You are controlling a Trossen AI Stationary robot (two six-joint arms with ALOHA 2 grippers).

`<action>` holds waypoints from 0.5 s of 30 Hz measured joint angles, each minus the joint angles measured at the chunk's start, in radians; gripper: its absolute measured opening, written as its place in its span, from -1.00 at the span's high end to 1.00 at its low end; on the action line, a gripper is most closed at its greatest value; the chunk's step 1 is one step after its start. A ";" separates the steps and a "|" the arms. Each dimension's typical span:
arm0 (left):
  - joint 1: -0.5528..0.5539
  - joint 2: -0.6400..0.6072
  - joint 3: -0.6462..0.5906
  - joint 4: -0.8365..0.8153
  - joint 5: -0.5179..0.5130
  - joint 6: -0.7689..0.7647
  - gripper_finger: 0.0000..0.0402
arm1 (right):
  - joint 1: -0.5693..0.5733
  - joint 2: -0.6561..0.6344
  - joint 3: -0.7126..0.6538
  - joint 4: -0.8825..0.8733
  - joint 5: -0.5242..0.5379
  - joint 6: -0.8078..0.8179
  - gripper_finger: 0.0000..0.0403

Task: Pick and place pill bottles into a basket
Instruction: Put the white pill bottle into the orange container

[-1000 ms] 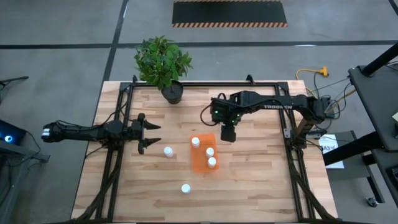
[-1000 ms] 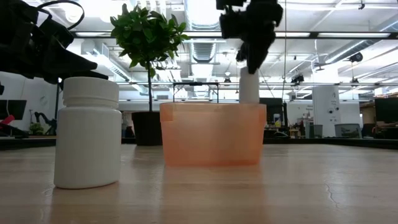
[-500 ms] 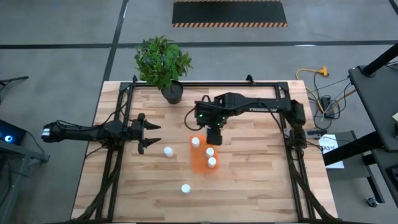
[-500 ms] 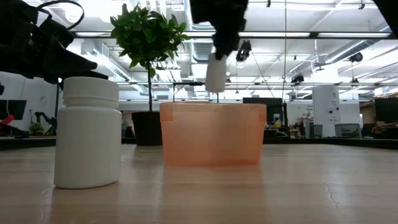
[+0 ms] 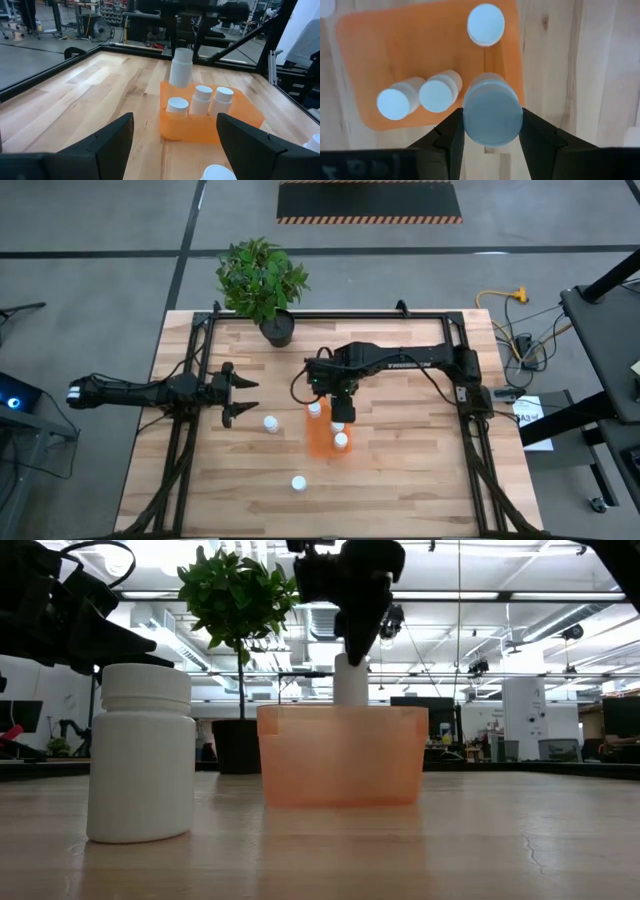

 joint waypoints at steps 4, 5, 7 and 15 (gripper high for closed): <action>0.000 0.000 0.000 0.000 0.000 0.000 -0.33 | 0.001 -0.003 -0.059 0.050 -0.001 -0.016 0.29; 0.000 0.000 0.000 0.000 0.000 0.000 -0.33 | 0.003 -0.003 -0.072 0.064 -0.001 -0.016 0.29; 0.000 0.000 0.000 0.000 0.000 0.000 -0.33 | 0.004 -0.008 -0.099 0.097 -0.002 -0.020 0.29; 0.000 0.000 0.000 0.000 0.000 -0.002 -0.33 | 0.005 -0.014 -0.168 0.178 0.001 -0.026 0.29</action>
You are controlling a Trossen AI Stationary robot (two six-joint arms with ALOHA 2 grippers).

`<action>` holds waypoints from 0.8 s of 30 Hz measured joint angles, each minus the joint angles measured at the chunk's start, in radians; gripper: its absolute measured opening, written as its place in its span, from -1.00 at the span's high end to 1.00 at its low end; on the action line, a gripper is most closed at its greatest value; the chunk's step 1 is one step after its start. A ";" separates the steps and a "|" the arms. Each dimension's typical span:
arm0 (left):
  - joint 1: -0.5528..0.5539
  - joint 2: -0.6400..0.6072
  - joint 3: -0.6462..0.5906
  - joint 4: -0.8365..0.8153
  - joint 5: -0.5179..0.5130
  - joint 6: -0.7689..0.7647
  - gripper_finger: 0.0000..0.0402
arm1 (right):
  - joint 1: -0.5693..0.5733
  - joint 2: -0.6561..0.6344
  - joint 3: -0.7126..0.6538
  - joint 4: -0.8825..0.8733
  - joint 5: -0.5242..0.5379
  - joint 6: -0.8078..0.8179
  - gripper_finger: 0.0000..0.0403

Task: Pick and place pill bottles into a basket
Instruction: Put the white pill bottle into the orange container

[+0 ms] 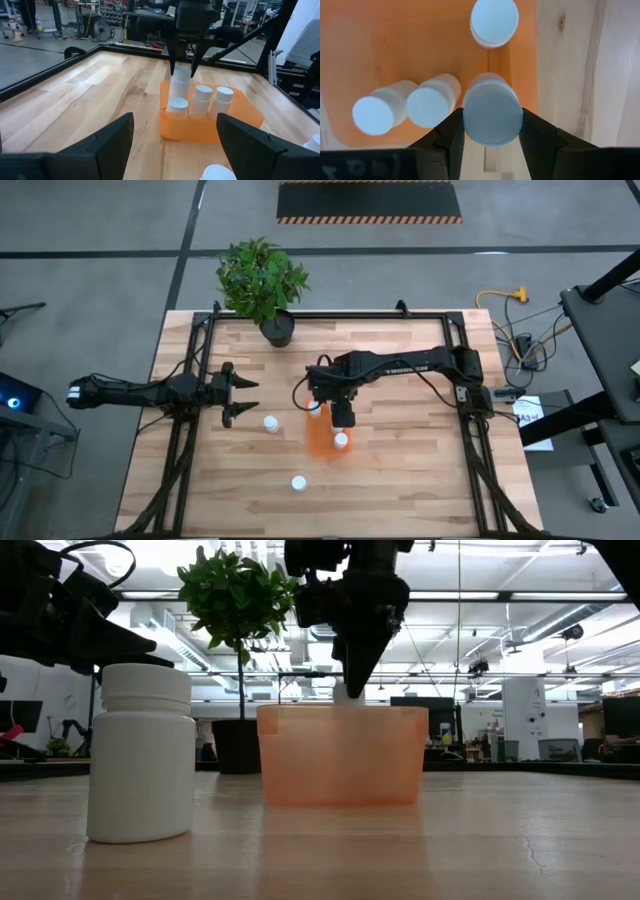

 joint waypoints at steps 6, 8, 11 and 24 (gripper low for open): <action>0.000 0.000 0.000 0.000 0.000 -0.001 -0.33 | 0.000 0.000 -0.036 0.044 0.005 -0.023 0.29; 0.000 0.000 0.000 0.000 0.000 -0.001 -0.33 | 0.000 0.000 -0.041 0.048 0.023 -0.026 0.29; 0.000 0.000 0.000 0.000 0.000 -0.002 -0.33 | -0.001 0.002 -0.041 0.056 0.034 -0.050 0.29; 0.000 0.000 0.000 0.000 0.000 -0.002 -0.33 | -0.007 0.004 -0.101 0.108 0.045 -0.057 0.29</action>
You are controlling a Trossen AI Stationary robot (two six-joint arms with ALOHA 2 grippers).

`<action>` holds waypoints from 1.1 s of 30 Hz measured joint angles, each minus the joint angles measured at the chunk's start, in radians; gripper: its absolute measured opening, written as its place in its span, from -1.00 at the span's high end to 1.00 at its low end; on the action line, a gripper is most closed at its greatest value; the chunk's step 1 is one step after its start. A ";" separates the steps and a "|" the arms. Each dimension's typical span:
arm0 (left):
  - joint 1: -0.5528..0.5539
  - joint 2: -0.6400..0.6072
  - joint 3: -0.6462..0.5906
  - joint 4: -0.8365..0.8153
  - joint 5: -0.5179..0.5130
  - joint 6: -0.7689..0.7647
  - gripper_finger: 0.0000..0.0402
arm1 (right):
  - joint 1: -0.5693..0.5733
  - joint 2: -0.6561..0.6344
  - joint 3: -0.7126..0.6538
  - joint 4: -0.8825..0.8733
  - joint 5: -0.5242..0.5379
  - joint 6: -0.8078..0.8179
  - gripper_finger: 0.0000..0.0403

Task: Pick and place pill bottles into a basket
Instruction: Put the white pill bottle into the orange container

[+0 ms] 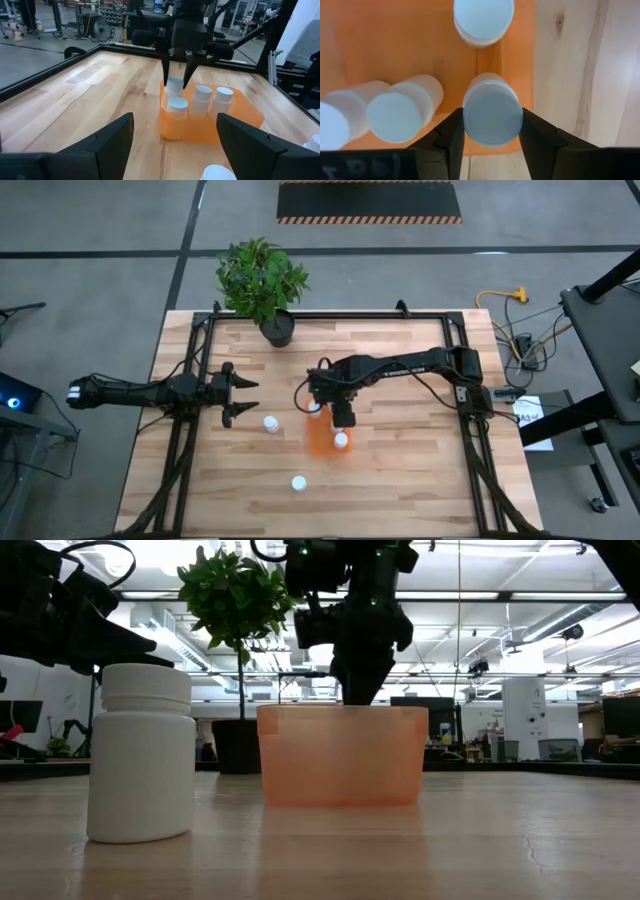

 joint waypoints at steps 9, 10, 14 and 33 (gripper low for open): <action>0.000 0.000 0.000 0.000 0.000 0.000 -0.33 | 0.000 0.001 -0.006 0.009 0.000 0.000 0.29; 0.000 0.000 0.000 0.000 0.000 0.000 -0.33 | 0.000 0.001 -0.007 0.012 0.000 0.000 0.27; 0.000 0.000 0.000 0.000 0.000 0.000 -0.33 | 0.000 0.001 -0.007 0.016 0.000 0.000 0.19; 0.000 0.000 0.000 0.000 0.000 0.000 -0.33 | 0.000 -0.007 -0.005 0.016 0.003 0.008 0.04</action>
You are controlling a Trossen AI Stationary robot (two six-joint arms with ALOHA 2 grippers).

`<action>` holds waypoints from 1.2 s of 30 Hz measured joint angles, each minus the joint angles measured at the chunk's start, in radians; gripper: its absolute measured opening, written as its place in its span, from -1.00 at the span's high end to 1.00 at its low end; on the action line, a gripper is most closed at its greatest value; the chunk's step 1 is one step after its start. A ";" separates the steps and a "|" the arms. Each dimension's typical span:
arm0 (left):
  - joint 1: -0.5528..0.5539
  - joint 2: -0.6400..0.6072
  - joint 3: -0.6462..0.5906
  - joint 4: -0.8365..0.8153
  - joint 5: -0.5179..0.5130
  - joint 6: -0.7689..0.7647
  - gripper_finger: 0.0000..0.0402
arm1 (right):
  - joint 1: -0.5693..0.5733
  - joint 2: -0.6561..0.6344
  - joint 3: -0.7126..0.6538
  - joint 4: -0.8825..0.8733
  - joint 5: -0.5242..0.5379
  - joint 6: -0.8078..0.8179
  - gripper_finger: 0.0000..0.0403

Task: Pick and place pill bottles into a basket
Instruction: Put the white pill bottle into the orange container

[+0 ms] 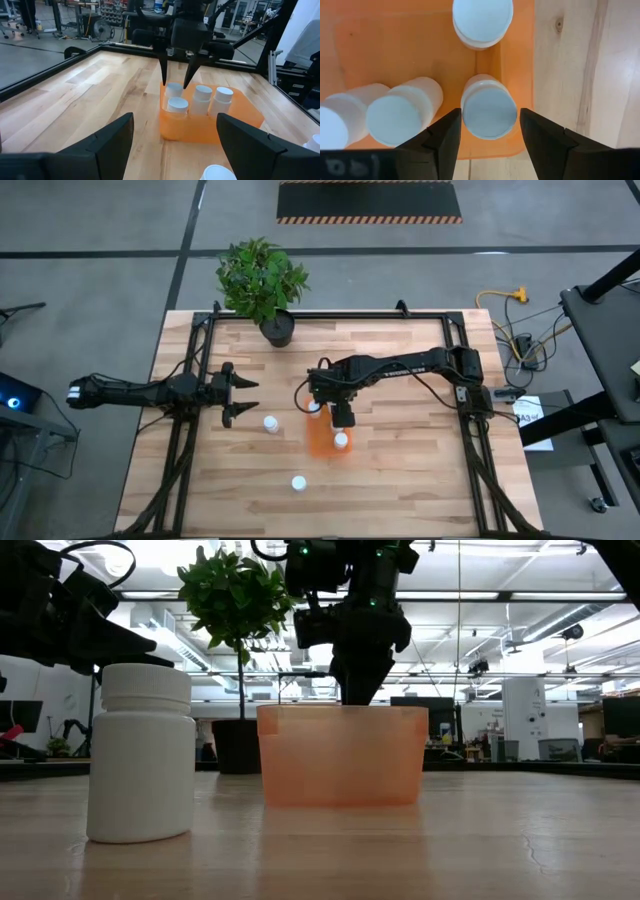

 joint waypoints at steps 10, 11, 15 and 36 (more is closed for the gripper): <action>0.000 0.000 0.000 0.000 0.000 0.000 -0.33 | 0.000 -0.012 0.053 0.002 0.001 0.046 0.04; 0.000 0.000 0.000 0.000 0.000 0.000 -0.33 | 0.000 -0.012 0.059 0.004 0.001 0.048 0.04; 0.000 0.000 0.000 0.000 0.000 0.000 -0.33 | 0.000 -0.012 0.069 0.006 0.001 0.046 0.04; 0.000 0.003 0.000 -0.002 0.001 0.069 -0.33 | 0.000 -0.083 0.061 0.167 -0.003 0.036 0.04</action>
